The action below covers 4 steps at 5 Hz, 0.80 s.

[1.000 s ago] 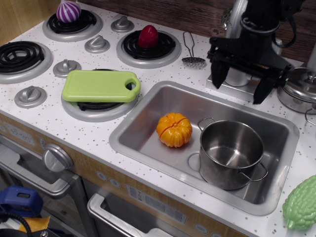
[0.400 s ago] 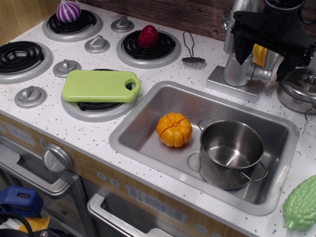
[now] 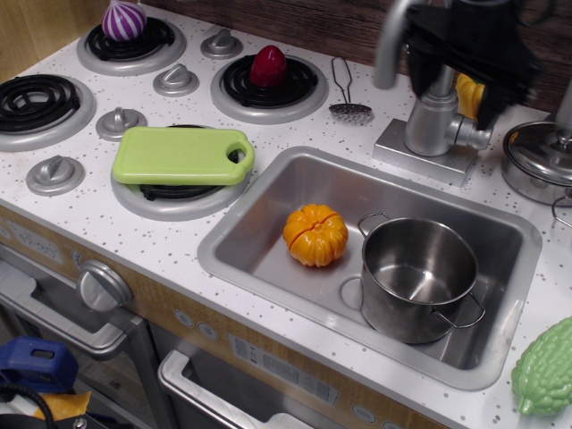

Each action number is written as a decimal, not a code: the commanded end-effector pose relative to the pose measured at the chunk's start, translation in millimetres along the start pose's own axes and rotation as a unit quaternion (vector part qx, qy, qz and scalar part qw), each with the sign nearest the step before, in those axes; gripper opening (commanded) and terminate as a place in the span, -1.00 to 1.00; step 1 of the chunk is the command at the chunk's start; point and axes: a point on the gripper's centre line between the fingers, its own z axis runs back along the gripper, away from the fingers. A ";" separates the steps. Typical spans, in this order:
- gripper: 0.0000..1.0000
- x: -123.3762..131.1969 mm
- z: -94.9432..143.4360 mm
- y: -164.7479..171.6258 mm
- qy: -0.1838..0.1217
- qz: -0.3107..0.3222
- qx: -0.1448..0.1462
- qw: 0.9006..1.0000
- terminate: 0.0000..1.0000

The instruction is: Turn faucet front to left

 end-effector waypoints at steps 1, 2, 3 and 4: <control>1.00 10.8 26.4 23.3 -0.047 -0.009 0.007 0.999 -1.00; 1.00 7.3 22.8 35.3 -0.055 -0.022 0.009 0.998 -1.00; 1.00 9.0 18.6 50.0 -0.062 -0.037 0.006 0.997 -1.00; 1.00 14.4 17.3 61.5 -0.067 -0.046 0.005 0.997 -1.00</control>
